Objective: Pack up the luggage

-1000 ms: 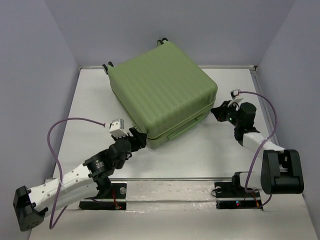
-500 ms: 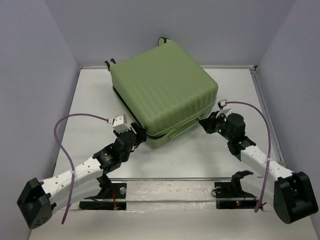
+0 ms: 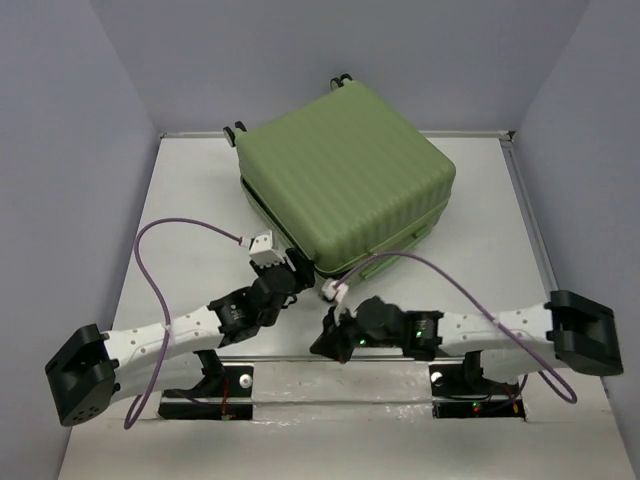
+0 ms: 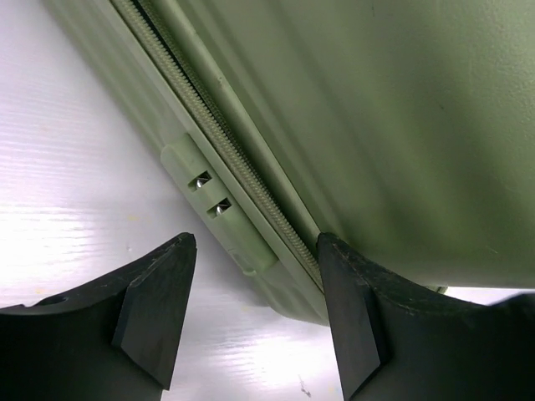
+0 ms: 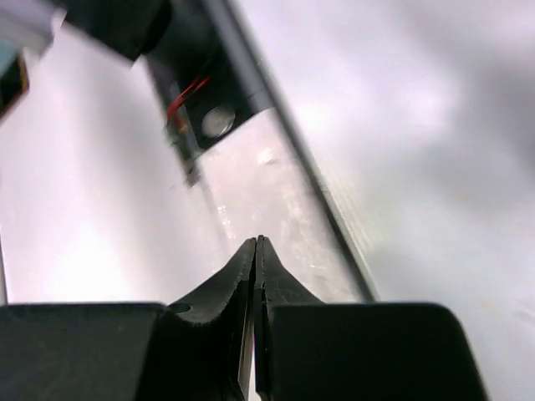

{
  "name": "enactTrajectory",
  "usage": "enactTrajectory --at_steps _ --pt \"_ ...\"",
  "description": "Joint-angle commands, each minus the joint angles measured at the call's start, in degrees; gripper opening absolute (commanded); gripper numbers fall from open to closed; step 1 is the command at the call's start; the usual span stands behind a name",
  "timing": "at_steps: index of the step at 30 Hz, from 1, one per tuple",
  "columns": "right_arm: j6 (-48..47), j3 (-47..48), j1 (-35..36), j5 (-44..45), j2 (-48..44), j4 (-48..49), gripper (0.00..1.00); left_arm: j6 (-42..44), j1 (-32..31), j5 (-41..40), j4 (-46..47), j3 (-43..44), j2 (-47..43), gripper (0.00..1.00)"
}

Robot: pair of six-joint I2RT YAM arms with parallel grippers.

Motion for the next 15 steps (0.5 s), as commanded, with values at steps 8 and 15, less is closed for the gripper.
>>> enactTrajectory --at_steps 8,15 --pt "3.93 5.51 11.19 18.23 3.77 -1.41 0.07 3.62 -1.86 -3.43 -0.24 10.22 -3.58 0.77" --pt "1.21 2.69 5.65 26.78 -14.43 -14.2 0.08 8.56 20.87 15.08 -4.73 23.13 -3.16 0.98"
